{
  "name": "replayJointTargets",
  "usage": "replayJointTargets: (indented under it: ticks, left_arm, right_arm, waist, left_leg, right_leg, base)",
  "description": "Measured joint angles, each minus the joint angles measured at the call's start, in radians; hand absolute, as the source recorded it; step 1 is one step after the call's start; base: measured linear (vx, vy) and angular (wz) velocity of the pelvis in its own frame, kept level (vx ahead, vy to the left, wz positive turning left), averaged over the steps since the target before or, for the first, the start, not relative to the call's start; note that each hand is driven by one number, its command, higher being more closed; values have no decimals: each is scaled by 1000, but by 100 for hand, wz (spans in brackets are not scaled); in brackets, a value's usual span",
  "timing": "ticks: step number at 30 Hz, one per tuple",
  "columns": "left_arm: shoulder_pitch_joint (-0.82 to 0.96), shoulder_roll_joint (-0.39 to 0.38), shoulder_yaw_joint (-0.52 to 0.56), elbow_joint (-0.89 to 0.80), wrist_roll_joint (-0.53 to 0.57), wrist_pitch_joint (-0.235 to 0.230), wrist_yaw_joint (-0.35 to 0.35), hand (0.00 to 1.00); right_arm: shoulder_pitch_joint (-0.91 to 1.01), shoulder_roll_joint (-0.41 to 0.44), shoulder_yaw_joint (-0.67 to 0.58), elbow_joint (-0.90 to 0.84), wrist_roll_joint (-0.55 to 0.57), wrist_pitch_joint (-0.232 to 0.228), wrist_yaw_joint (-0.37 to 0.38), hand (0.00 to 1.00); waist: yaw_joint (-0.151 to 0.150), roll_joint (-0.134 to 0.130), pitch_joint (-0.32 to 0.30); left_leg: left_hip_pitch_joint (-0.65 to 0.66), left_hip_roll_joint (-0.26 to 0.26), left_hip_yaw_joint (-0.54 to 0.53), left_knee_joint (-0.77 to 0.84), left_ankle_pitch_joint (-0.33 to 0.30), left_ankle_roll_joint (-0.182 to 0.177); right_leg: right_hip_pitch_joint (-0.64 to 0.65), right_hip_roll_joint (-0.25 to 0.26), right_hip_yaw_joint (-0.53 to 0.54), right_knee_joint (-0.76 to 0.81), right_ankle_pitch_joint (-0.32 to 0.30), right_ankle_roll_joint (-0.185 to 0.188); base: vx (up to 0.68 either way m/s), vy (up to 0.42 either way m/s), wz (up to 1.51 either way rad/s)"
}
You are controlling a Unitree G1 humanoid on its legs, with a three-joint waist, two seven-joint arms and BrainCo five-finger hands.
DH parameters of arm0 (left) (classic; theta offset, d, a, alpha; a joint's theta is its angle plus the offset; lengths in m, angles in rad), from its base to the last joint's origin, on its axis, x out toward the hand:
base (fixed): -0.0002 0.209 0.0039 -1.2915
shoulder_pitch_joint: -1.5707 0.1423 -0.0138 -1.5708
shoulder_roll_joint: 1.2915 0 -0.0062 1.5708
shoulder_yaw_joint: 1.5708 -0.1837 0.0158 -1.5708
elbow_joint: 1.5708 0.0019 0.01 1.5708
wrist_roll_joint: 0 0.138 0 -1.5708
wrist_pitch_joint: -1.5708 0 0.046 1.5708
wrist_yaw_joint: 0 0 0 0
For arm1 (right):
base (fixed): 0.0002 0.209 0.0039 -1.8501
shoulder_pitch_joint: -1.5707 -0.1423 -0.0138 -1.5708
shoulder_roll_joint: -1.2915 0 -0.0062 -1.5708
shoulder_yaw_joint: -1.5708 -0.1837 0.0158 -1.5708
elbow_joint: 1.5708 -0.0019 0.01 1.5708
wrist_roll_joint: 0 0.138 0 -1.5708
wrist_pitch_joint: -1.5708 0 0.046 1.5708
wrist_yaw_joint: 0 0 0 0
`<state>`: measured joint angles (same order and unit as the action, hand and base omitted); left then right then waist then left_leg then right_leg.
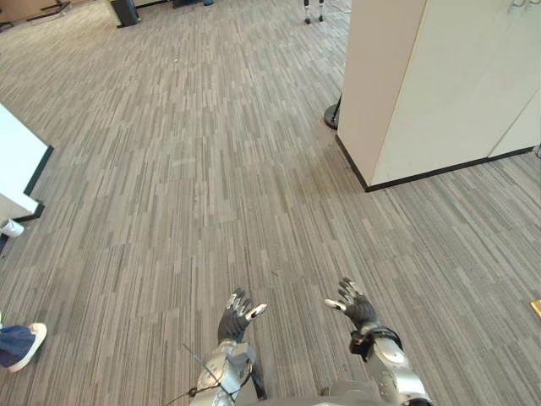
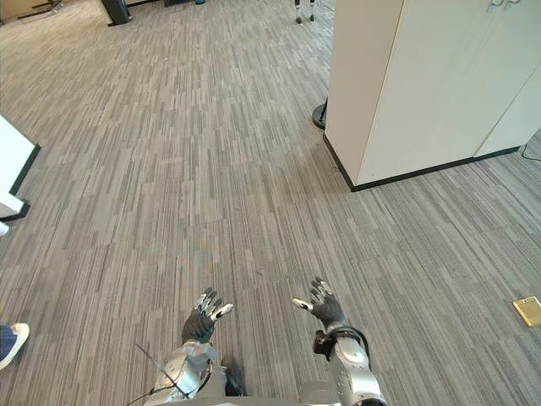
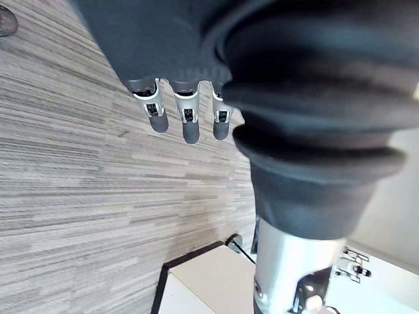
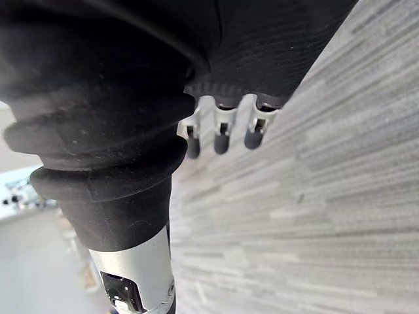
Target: Organize washtable
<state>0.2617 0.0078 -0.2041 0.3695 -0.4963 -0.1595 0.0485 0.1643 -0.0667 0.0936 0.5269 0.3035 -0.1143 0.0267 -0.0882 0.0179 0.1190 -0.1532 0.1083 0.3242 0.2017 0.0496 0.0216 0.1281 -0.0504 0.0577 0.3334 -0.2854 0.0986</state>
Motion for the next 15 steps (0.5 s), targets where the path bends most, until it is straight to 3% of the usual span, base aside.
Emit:
replayJointTargets:
  ticks: [3,4,5,6,7,9,10,11,12,13,14,15]
  left_arm:
    - [-1,14,-3,-8,1,0,-1,0]
    - [-6,19,-5,-9,3,1,-1,0]
    - [-5,27,-13,-8,6,1,-1,0]
    - [-5,32,-19,-8,12,1,-1,0]
    - [-13,38,-22,-7,28,1,-3,0]
    - [-38,40,-22,-2,36,0,-6,0]
    - [-46,39,-26,3,36,0,-7,0]
    - [-47,46,-34,8,37,-2,-8,0]
    - [-46,58,-39,30,39,-1,-15,0]
    - [-45,52,-39,54,39,3,-17,0]
    - [-34,35,-44,65,39,3,-22,0]
    - [-28,26,-44,66,39,3,-23,0]
  right_arm:
    - [-4,24,-2,2,0,2,-1,0]
    - [-4,29,2,4,0,2,1,0]
    - [4,37,3,8,0,2,4,0]
    - [8,41,4,8,0,2,8,0]
    - [14,38,18,9,0,2,15,0]
    - [20,38,34,10,0,2,25,0]
    - [25,39,33,10,1,2,28,0]
    - [43,42,33,10,4,2,39,0]
    - [62,40,31,19,7,2,41,0]
    - [59,39,32,34,9,3,39,0]
    - [60,25,24,39,18,2,39,0]
    - [60,15,25,41,22,3,39,0]
  waist:
    - [15,-38,-12]
    - [5,-29,-3]
    - [0,-18,4]
    - [-5,-11,5]
    - [-17,5,8]
    - [-38,11,11]
    - [-44,1,7]
    - [-43,-37,0]
    - [-43,-73,2]
    - [-40,-61,-3]
    - [-44,-30,-19]
    - [-43,-22,-16]
  left_leg:
    - [63,-60,35,-74,-43,16]
    - [111,-65,30,-103,-56,22]
    - [162,-65,26,-120,-71,23]
    - [183,-64,24,-127,-76,23]
    - [212,-60,12,-144,-80,25]
    - [225,-54,-22,-163,-80,23]
    - [226,-55,-27,-162,-86,13]
    - [240,-82,-37,-156,-98,-5]
    - [263,-111,-51,-152,-116,-23]
    - [273,-106,-53,-153,-117,-26]
    - [269,-85,-54,-153,-128,-40]
    - [267,-75,-52,-153,-129,-42]
  right_leg:
    - [-121,-38,17,261,35,26]
    - [-188,-42,9,415,101,14]
    - [-224,-51,-22,488,64,-27]
    - [-239,-54,-43,487,35,-42]
    - [-268,-49,-72,420,-2,-62]
    - [-310,-4,-47,189,6,-59]
    - [-315,7,-22,112,26,-57]
    - [-322,7,20,0,147,-65]
    - [-322,-26,45,9,231,-2]
    - [-319,-17,32,16,223,-19]
    - [-313,-2,30,-14,222,-21]
    - [-306,6,28,-34,228,-24]
  base:
    - [358,184,-17]
    - [342,169,5]
    - [325,154,10]
    - [241,92,20]
    - [170,47,27]
    - [218,-17,52]
    - [244,-63,61]
    - [211,-98,49]
    - [205,-112,34]
    - [156,-106,16]
    - [162,-76,-3]
    - [171,-89,-5]
